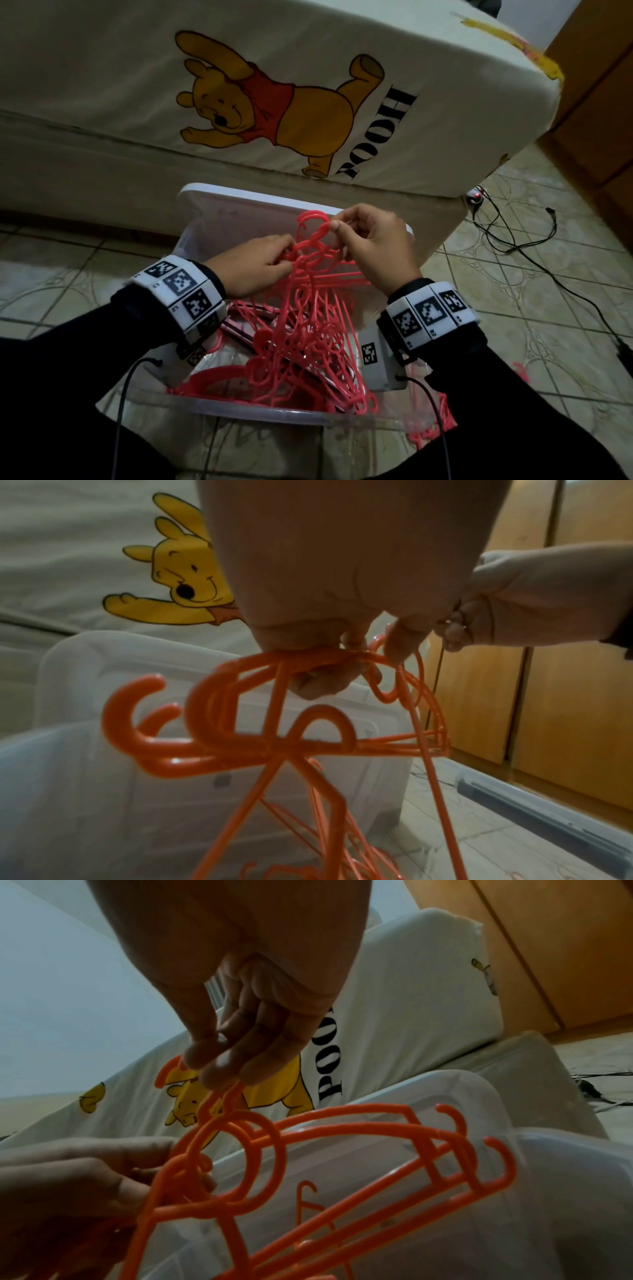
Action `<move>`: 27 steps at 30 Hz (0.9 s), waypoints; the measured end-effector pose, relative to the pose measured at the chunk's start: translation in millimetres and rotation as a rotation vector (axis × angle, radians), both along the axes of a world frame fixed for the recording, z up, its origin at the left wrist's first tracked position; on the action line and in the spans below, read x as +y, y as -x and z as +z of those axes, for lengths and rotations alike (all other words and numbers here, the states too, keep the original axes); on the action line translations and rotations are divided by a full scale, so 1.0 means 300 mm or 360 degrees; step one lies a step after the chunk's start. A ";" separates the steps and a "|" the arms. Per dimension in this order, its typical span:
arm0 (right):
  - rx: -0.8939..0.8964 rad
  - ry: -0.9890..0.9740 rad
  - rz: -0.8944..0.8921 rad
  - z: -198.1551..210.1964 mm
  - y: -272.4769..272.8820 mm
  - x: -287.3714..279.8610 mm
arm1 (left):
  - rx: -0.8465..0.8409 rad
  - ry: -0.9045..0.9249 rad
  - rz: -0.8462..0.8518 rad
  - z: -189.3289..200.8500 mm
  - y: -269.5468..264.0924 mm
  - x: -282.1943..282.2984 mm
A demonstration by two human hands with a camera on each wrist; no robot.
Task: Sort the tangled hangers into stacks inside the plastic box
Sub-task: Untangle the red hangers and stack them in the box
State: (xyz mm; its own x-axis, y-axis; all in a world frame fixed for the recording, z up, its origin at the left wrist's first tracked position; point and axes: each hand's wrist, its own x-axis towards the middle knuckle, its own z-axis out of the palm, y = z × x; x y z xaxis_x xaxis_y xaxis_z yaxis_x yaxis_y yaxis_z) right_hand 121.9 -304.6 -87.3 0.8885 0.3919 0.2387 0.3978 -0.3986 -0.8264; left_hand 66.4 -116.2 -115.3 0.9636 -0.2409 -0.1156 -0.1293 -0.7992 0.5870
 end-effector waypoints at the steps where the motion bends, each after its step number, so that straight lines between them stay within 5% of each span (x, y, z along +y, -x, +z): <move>1: 0.0011 0.0017 -0.0013 -0.004 -0.002 0.000 | 0.0003 0.0018 0.0017 -0.004 -0.001 -0.003; 7: 0.0033 0.0125 0.0000 -0.002 -0.007 0.002 | 0.0044 0.0209 0.0175 -0.003 -0.004 -0.011; 19: 0.0051 0.0323 -0.0085 -0.032 -0.023 -0.004 | -0.0220 0.0165 0.0049 -0.023 -0.006 0.001; 27: -0.0093 0.0291 -0.0166 -0.005 -0.034 -0.017 | -0.0070 0.0535 0.0227 -0.003 0.002 0.014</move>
State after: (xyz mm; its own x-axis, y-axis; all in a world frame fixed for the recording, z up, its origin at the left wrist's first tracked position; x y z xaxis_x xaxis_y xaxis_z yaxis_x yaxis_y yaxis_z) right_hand 132.2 -309.7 -89.0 0.9132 0.3403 0.2241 0.3916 -0.5812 -0.7133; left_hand 65.8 -112.1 -116.3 0.9926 -0.1213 -0.0105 -0.0615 -0.5743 0.8163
